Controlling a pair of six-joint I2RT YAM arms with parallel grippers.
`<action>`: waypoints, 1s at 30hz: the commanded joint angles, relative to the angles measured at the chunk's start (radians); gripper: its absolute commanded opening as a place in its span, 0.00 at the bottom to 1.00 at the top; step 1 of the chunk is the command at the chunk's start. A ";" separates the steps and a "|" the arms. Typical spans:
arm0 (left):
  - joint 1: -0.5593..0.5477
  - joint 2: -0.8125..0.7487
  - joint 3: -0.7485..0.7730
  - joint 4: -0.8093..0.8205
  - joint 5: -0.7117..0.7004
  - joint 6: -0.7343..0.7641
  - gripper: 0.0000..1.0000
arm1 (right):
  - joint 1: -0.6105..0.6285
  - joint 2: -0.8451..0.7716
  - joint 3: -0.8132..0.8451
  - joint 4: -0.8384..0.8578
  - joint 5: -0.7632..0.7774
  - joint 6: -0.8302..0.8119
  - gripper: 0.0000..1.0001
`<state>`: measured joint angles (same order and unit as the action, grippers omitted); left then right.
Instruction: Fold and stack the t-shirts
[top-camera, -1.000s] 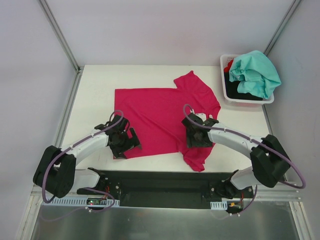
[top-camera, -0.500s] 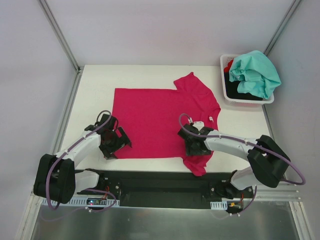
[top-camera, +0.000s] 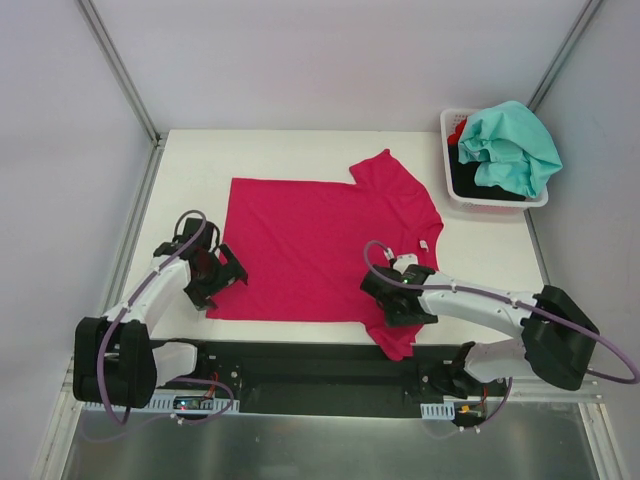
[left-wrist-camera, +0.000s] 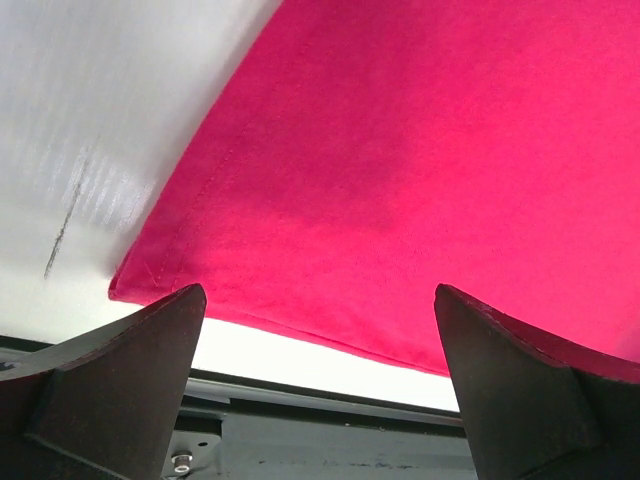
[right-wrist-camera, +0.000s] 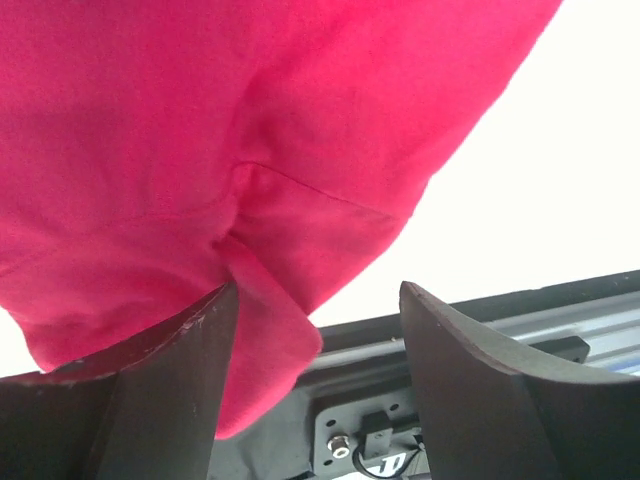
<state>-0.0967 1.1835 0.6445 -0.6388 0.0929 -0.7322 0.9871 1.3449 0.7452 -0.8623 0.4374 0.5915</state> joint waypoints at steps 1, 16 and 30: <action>-0.011 -0.085 0.073 -0.067 0.019 0.039 0.99 | 0.021 -0.075 0.025 -0.115 0.047 0.016 0.69; -0.287 0.148 0.294 0.036 0.008 0.001 0.99 | -0.157 -0.044 0.163 0.158 -0.075 -0.197 0.71; -0.290 0.450 0.415 0.209 0.091 0.019 0.99 | -0.395 0.169 0.281 0.329 -0.270 -0.361 0.72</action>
<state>-0.3744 1.5894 1.0107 -0.4911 0.1585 -0.7200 0.6418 1.4986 0.9459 -0.5777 0.2298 0.3042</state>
